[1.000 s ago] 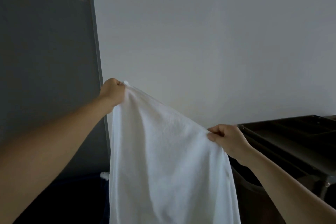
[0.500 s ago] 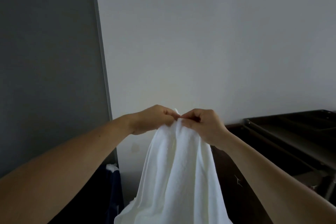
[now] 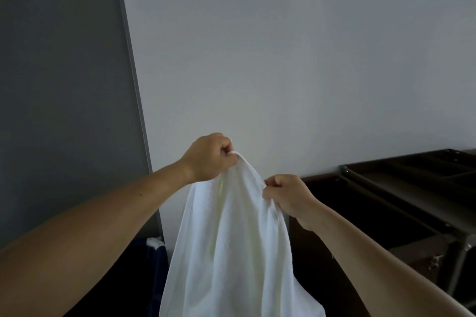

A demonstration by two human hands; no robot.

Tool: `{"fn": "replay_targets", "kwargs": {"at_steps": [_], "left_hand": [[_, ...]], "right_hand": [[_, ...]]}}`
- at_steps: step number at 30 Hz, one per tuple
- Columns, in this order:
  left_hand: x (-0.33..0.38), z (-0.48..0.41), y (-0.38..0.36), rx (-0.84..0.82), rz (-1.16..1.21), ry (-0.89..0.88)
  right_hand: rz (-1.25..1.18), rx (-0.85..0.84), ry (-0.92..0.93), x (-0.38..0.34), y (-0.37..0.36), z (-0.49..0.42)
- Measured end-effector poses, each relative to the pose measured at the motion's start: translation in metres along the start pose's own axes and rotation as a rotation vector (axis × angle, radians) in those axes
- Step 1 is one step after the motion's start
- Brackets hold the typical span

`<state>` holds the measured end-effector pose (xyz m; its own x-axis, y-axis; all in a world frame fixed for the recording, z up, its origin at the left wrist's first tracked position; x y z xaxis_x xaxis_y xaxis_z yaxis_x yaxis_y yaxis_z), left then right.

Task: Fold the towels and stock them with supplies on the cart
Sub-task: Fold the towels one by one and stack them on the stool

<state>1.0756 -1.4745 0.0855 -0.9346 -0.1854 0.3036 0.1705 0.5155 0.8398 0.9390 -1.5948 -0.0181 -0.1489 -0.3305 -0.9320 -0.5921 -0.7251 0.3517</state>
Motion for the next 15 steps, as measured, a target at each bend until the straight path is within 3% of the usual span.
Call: {"fn": "replay_targets", "kwargs": {"at_steps": [3,5,7,11,15], "left_hand": [[-0.004,-0.007,0.008,0.076,0.010,0.033],[0.001,-0.008,0.008,0.066,0.012,0.007],[0.010,-0.007,0.004,0.022,-0.002,-0.040],[0.019,-0.001,-0.002,0.025,0.009,-0.071],[0.026,0.003,0.000,0.050,0.023,-0.095]], "right_hand": [[-0.292,-0.013,0.006,-0.010,0.001,0.003],[-0.358,0.035,0.037,-0.021,0.002,0.002],[-0.316,0.079,0.083,-0.032,0.004,-0.001],[-0.006,0.126,0.179,-0.040,0.002,-0.006],[-0.019,0.136,0.207,-0.033,-0.002,-0.004]]}}
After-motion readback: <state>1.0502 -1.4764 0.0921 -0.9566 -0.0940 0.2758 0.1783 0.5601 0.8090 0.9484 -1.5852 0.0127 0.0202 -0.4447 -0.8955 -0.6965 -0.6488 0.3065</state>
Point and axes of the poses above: each hand's wrist, its own z-axis away from the middle knuckle, its own y-axis out of the back of the hand, x = y × z, the point moved 7 cm from there along -z, towards the middle knuckle, and after that the axes turned 6 degrees about -x, right-handed, at the moved point
